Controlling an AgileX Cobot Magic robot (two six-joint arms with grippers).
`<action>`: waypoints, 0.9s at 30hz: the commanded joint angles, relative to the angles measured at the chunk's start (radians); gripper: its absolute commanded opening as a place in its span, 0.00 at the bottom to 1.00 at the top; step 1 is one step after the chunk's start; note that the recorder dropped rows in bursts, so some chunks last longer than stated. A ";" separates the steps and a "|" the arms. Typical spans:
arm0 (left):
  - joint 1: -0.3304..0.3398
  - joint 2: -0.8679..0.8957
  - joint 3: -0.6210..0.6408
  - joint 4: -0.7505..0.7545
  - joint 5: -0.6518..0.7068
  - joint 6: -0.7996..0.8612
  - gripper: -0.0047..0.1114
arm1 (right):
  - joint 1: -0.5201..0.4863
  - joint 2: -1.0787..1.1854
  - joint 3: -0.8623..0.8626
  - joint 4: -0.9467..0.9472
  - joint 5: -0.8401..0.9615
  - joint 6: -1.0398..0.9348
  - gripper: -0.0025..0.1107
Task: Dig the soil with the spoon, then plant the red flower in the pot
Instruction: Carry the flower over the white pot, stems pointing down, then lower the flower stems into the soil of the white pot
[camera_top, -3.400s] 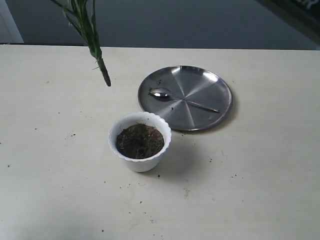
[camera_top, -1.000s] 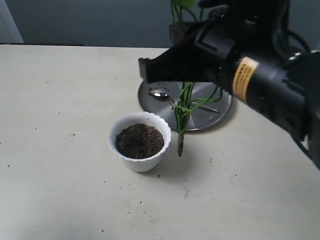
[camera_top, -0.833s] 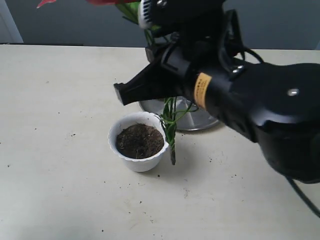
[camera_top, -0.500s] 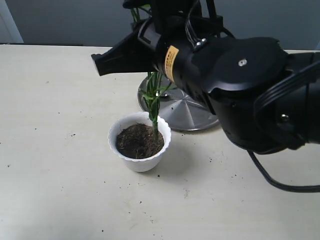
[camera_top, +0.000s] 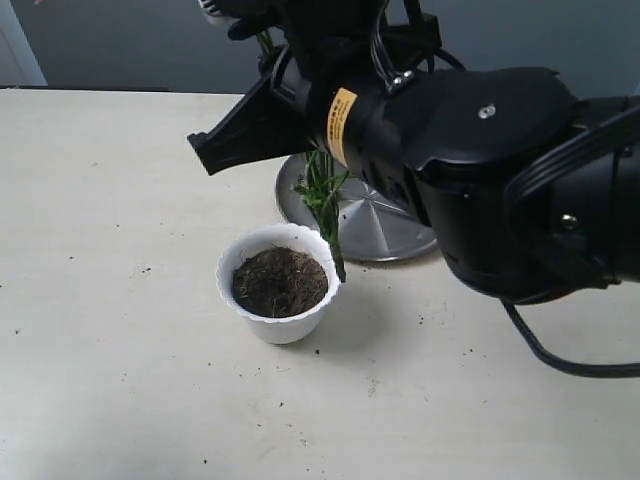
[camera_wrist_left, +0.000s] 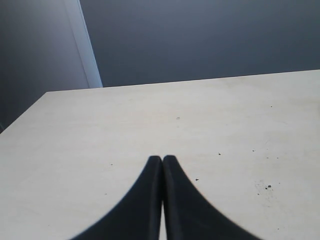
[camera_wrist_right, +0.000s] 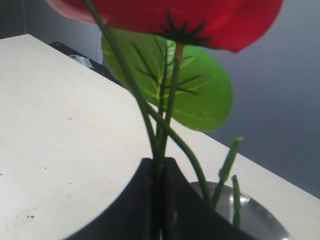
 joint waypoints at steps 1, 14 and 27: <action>-0.007 -0.005 -0.004 -0.008 -0.001 -0.004 0.04 | -0.002 -0.004 -0.005 0.066 -0.106 -0.083 0.02; -0.007 -0.005 -0.004 -0.008 -0.001 -0.004 0.04 | -0.031 -0.031 -0.005 0.489 -0.496 -0.753 0.02; -0.007 -0.005 -0.004 -0.008 -0.001 -0.004 0.04 | -0.163 -0.037 0.247 1.808 -1.205 -1.894 0.02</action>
